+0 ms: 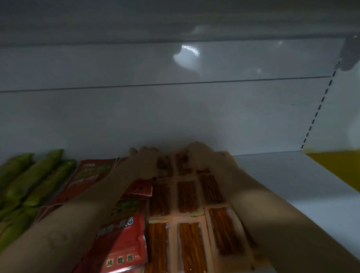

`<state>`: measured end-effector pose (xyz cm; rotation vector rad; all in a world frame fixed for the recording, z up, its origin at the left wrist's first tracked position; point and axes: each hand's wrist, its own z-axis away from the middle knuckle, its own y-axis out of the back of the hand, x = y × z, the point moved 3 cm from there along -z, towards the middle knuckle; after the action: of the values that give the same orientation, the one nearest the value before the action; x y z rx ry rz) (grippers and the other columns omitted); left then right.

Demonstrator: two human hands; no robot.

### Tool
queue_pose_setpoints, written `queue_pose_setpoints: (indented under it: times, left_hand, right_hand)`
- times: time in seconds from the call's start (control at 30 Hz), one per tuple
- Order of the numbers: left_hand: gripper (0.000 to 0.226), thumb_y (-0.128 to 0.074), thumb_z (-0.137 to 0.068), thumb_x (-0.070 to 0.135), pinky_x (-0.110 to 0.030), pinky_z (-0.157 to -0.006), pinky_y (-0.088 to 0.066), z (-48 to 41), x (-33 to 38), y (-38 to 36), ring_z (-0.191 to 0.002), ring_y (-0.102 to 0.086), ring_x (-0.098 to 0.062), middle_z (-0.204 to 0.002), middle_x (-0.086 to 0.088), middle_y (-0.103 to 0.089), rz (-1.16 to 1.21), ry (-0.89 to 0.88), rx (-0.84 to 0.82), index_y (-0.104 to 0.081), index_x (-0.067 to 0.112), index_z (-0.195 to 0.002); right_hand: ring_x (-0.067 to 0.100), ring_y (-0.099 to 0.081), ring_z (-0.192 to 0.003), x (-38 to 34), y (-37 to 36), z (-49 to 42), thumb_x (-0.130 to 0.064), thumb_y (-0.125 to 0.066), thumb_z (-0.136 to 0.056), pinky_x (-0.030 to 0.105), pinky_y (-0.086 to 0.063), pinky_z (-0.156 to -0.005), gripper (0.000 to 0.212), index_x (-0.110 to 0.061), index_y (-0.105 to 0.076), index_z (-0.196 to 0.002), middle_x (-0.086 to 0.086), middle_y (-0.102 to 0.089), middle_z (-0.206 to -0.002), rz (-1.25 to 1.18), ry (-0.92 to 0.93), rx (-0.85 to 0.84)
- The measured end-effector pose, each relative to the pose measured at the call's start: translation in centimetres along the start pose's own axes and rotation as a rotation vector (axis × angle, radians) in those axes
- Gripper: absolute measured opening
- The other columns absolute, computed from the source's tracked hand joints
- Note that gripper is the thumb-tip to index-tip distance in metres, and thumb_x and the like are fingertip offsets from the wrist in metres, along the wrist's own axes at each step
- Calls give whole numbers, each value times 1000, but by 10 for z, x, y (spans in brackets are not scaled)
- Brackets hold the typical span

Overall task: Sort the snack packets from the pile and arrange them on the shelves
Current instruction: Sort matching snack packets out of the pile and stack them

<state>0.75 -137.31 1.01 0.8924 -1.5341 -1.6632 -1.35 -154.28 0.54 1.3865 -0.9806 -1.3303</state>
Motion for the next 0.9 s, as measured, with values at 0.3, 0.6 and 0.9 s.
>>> queue_pose_setpoints:
  times: [0.3,0.6,0.9]
  left_hand:
    - [44,-53,-97,36,-44,-105,-23,13,4,2,-133,-39,-25,-144,3,-48,-42,42,-39,-46,39,-140]
    - [31,-46,-96,49,-41,-87,-23,47,-14,19,-114,-53,-22,-113,4,-61,-30,98,158,-60,33,-118]
    - [70,-30,-87,71,-41,-112,-23,194,-121,45,-137,-38,-21,-150,2,-45,-41,364,320,-37,35,-147]
  right_hand:
    - [32,-52,-125,-1,-13,-2,-36,-64,-89,40,-45,-101,46,-18,-59,-131,10,-56,-137,177,4,45]
    - [26,-37,-140,-34,8,12,-50,-62,-90,40,-27,-115,66,-25,-41,-147,3,-41,-153,89,130,69]
    - [29,-24,-143,-207,32,38,-63,-67,-81,45,-16,-116,98,-25,-19,-156,7,-25,-160,31,409,125]
